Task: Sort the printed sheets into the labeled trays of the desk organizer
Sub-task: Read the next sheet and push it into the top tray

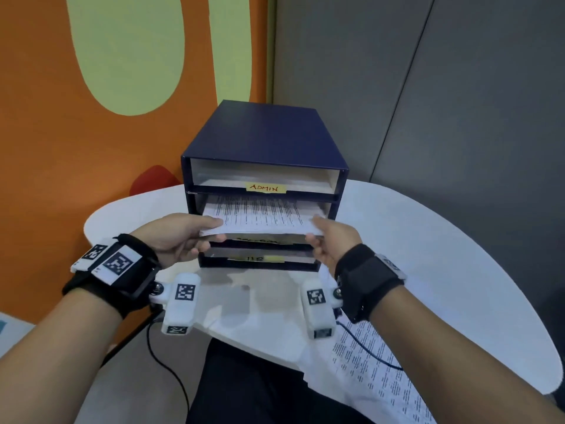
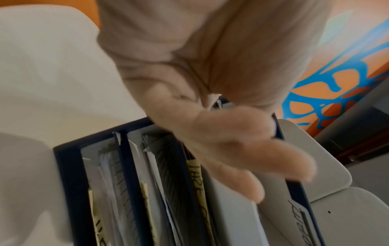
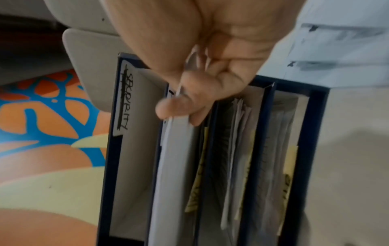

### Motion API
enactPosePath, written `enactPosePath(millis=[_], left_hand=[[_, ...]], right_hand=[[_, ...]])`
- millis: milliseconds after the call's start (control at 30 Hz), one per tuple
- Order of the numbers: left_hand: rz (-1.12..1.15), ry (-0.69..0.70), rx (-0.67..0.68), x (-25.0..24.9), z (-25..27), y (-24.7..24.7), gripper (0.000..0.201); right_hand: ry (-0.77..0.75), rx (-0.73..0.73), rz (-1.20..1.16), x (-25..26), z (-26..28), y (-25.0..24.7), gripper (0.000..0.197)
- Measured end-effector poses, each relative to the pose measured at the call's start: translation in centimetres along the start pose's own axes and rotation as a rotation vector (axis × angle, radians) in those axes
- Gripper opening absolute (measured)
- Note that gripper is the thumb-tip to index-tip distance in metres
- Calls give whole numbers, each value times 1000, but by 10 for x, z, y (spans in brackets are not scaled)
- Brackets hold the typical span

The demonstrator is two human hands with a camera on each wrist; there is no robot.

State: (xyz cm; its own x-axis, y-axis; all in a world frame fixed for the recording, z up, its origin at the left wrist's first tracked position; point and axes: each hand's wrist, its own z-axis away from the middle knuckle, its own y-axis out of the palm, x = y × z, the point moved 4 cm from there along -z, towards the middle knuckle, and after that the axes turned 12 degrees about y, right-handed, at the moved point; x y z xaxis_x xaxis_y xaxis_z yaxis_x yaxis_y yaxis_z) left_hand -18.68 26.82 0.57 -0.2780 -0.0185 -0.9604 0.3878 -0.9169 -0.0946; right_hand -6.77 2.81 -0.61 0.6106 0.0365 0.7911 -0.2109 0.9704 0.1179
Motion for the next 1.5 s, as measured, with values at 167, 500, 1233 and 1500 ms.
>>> enactPosePath(millis=[167,500,1233,1500], left_hand=[[-29,3,-73,-1,-10,-7,25],[467,197,-26,-7,-8,7,50],[262,293,170,-29,24,139,50],[-521,137,310,34,-4,245,53]], right_hand=[[33,-41,22,0,-4,13,12],[-41,126,-335,4,-13,42,62],[-205,-212,-337,8,0,-193,14],[-63,-443,380,-58,-16,-286,38]])
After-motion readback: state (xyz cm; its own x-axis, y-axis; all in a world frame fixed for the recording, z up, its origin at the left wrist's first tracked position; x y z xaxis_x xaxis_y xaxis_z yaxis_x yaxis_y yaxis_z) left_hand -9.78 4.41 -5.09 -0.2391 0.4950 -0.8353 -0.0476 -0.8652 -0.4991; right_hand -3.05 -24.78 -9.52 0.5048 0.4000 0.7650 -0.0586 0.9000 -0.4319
